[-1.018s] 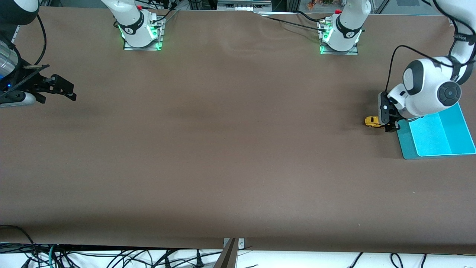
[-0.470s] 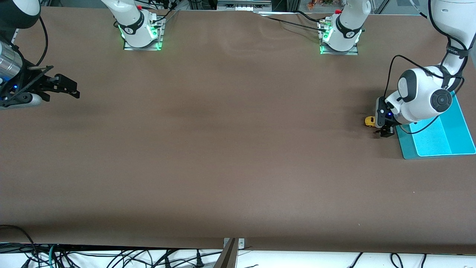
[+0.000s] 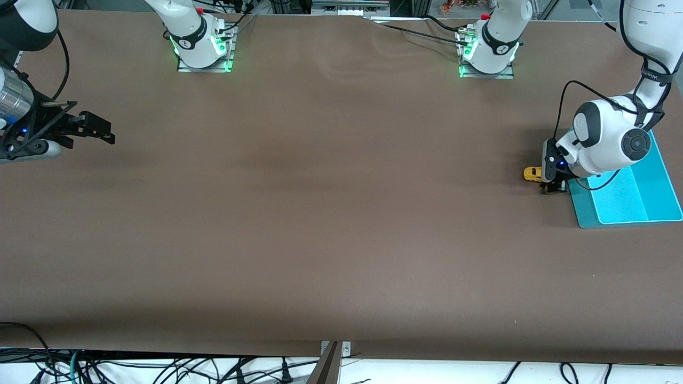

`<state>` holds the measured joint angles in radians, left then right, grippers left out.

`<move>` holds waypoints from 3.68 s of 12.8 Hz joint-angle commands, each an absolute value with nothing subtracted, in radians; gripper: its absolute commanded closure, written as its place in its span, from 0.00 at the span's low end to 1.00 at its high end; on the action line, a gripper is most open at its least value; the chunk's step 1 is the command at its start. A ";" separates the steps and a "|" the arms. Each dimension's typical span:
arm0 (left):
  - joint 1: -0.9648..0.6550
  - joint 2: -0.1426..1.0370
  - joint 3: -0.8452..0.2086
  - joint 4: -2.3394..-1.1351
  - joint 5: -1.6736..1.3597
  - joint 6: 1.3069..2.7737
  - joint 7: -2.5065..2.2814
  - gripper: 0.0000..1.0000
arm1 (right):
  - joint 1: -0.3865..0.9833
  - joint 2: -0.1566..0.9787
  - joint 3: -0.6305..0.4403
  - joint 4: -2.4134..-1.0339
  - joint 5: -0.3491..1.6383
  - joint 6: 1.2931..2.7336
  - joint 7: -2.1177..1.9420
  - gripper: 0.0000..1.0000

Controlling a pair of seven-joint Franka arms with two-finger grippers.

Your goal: Wind and store yellow beetle car

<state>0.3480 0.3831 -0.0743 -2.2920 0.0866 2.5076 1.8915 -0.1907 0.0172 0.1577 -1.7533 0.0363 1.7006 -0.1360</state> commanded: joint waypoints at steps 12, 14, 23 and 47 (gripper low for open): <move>0.344 0.316 -0.138 -1.943 0.031 1.909 1.826 0.80 | -0.192 0.041 0.143 -1.733 0.051 1.694 -0.155 0.00; 0.350 0.322 -0.135 -1.812 0.043 1.734 1.763 0.80 | -0.193 0.041 0.143 -1.733 0.052 1.690 -0.156 0.00; 0.596 0.464 -0.107 -1.724 0.265 1.820 1.939 0.79 | -0.178 0.015 0.153 -1.735 0.032 1.686 -0.118 0.00; 0.681 0.416 -0.449 -1.370 0.115 1.367 1.250 0.00 | -0.181 0.000 0.146 -1.697 0.041 1.655 -0.132 0.00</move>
